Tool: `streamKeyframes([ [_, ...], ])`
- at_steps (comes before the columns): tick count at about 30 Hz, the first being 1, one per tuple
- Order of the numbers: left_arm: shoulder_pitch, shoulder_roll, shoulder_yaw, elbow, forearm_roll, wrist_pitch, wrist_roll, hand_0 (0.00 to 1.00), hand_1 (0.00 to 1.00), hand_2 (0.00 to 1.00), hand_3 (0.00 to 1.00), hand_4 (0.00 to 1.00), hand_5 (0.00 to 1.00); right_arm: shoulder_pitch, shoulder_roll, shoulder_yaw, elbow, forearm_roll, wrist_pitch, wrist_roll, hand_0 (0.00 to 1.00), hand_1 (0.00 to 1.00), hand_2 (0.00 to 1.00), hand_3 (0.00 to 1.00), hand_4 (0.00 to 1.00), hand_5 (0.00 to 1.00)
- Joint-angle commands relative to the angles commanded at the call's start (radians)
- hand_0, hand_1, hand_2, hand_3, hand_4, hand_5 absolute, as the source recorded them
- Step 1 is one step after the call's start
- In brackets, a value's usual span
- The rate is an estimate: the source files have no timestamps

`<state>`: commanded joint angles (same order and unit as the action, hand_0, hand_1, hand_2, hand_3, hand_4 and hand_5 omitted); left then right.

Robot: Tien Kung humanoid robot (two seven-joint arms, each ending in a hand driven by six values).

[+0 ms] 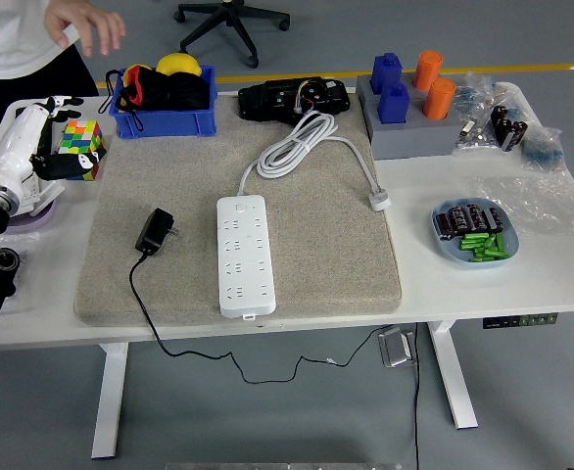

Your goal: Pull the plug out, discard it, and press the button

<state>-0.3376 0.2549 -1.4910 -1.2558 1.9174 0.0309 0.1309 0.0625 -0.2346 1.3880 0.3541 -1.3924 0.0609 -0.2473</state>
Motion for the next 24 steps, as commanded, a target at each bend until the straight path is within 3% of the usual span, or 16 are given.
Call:
streamKeyframes([
  [10,0.039,-0.015,-0.058,-0.021,0.007,-0.022,0.023,0.902,0.904,0.883,0.904,0.829,0.256,0.002,-0.002,-0.009,0.002,0.001,0.0,0.0,0.747,0.699,0.71,0.724,0.775,0.635],
  [24,0.071,-0.02,-0.083,-0.04,0.005,-0.03,0.033,0.892,0.877,0.851,0.898,0.814,0.251,-0.002,0.0,-0.014,0.0,-0.001,0.001,0.0,0.747,0.699,0.71,0.724,0.775,0.634],
])
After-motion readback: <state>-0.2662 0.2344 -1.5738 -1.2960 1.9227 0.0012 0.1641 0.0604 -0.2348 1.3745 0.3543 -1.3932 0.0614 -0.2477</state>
